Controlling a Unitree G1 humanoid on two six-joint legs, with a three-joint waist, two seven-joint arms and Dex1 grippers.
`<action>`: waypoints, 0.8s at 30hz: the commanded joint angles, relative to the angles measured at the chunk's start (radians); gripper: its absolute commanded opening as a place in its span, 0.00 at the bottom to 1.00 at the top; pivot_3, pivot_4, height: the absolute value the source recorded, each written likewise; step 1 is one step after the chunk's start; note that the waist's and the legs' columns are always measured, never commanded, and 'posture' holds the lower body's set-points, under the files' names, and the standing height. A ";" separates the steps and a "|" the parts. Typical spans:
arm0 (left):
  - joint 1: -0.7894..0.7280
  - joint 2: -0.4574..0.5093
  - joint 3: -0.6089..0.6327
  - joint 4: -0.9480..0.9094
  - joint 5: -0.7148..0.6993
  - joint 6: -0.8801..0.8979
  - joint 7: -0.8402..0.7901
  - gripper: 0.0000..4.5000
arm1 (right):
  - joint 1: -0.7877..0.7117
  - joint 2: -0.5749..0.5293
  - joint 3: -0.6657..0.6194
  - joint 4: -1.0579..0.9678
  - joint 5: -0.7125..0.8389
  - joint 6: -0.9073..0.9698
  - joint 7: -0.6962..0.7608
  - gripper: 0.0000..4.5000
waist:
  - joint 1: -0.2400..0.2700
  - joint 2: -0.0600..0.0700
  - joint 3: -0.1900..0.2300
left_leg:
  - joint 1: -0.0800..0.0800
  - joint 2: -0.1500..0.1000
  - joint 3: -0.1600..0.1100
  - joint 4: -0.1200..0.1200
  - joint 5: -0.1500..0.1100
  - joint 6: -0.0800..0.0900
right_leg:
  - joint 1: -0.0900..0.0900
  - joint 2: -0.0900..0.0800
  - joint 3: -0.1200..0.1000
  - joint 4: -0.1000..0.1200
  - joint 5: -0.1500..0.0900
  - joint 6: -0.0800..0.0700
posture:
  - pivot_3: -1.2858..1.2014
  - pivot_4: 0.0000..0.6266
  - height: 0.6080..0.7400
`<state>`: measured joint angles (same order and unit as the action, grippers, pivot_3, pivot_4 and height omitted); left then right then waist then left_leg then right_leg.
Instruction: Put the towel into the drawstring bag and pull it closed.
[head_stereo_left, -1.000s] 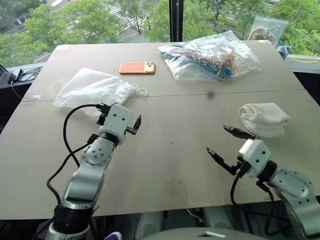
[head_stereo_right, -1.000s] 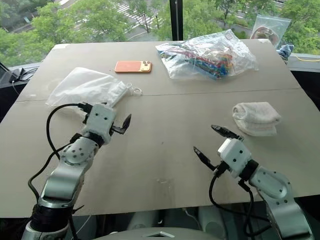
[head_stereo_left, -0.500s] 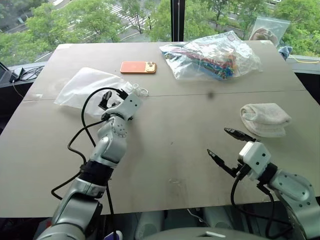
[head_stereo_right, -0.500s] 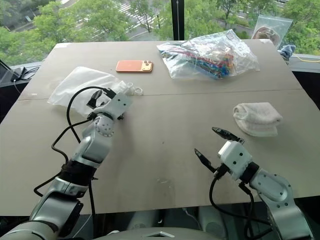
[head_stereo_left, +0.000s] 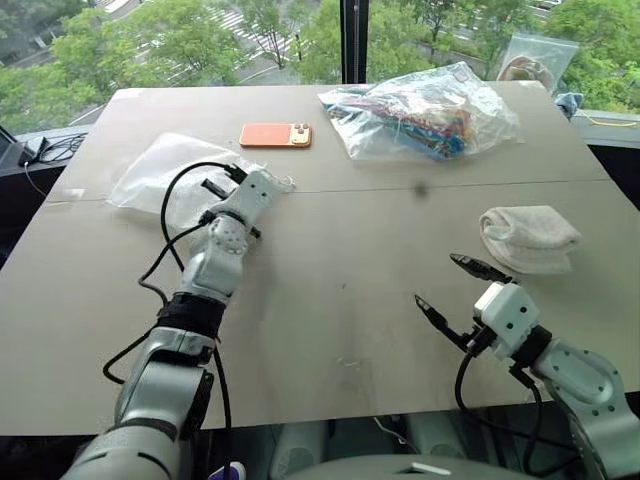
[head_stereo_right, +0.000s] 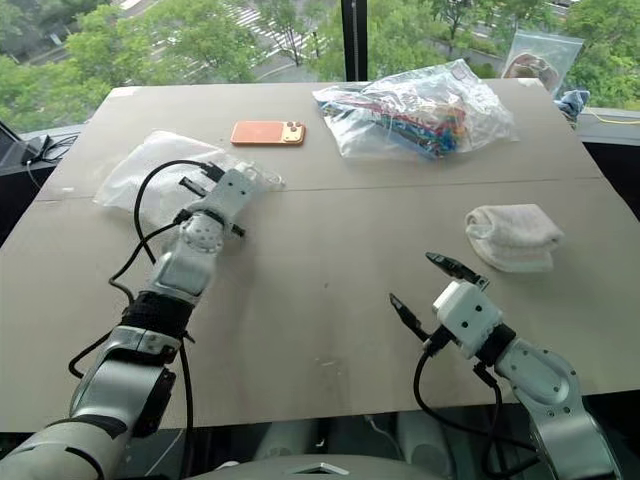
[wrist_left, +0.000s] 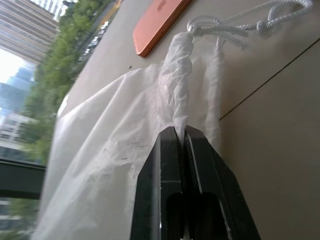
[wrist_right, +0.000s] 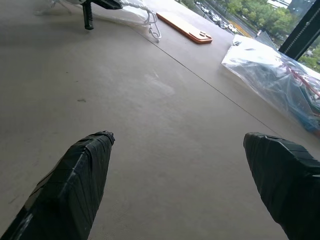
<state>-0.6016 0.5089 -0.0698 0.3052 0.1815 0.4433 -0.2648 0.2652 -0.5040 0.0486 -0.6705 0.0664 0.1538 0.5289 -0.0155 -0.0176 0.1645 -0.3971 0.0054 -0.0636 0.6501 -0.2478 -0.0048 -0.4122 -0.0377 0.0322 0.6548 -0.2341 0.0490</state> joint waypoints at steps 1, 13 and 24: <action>0.035 0.075 0.182 -0.226 -0.369 0.283 -0.373 0.04 | -0.002 0.009 -0.024 -0.042 0.013 0.015 -0.018 1.00 | -0.003 0.000 0.000 | 0.000 0.000 0.000 0.000 0.000 0.000 | -0.001 0.000 0.000 0.001 0.000 0.000 | 0.52 0.24 1.00; 0.034 0.294 0.291 -0.194 -0.828 0.845 -0.718 0.04 | -0.060 0.015 -0.062 -0.074 0.131 0.181 -0.008 1.00 | -0.004 0.000 0.001 | 0.003 0.000 -0.001 0.004 0.000 0.000 | 0.001 0.002 0.000 0.007 -0.002 0.002 | 0.52 0.24 1.00; -0.069 0.186 0.233 -0.209 -0.854 0.835 -0.652 0.04 | -0.227 -0.009 -0.312 0.036 0.251 0.407 -0.091 1.00 | 0.000 -0.001 0.001 | 0.003 0.000 0.000 0.005 0.000 0.000 | 0.001 0.002 0.002 0.007 0.000 -0.001 | 0.52 0.24 1.00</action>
<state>-0.6483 0.6979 0.1600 0.1217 -0.6557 1.2929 -0.9250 0.0581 -0.4940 -0.2016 -0.6427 0.2891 0.5283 0.4408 -0.0156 -0.0182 0.1655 -0.3941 0.0054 -0.0629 0.6547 -0.2474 -0.0051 -0.4115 -0.0360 0.0347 0.6620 -0.2344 0.0482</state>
